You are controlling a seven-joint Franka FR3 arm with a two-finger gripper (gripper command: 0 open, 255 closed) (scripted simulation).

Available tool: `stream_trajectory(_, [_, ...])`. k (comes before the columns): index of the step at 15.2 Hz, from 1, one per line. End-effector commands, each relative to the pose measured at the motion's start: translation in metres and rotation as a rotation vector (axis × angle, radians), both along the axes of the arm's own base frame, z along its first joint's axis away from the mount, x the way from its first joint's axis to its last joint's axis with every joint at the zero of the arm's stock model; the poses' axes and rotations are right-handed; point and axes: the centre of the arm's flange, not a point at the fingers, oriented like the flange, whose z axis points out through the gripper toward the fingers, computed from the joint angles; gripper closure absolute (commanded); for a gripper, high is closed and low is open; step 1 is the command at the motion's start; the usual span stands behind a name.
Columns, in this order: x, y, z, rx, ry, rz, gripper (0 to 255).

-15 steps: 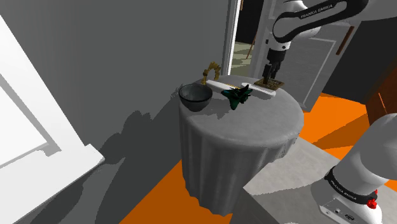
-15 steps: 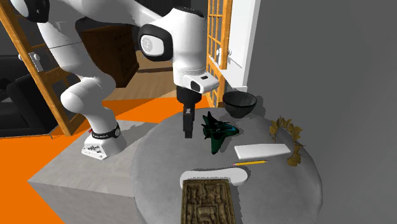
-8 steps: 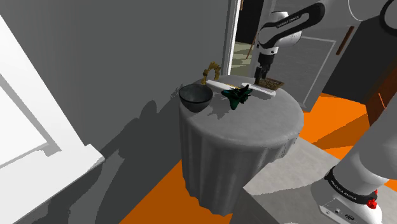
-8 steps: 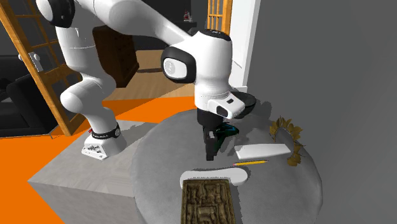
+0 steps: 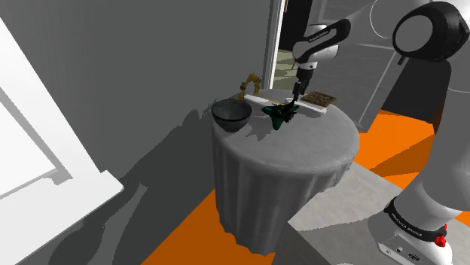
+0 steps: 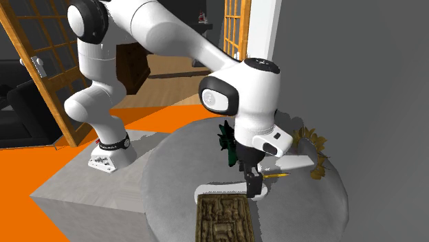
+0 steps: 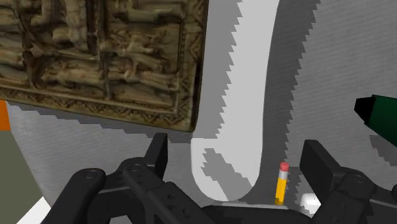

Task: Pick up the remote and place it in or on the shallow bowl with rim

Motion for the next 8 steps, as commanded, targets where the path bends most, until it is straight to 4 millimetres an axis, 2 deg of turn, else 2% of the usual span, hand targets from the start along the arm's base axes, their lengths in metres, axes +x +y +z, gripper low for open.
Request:
stream_trajectory(1, [0.004,-0.001,-0.011,0.000,-0.001,0.002,0])
stream_trajectory(5, [0.004,-0.001,-0.032,0.000,-0.001,0.002,0])
stream_trajectory(8, [0.004,-0.001,-0.035,0.000,-0.001,0.002,0])
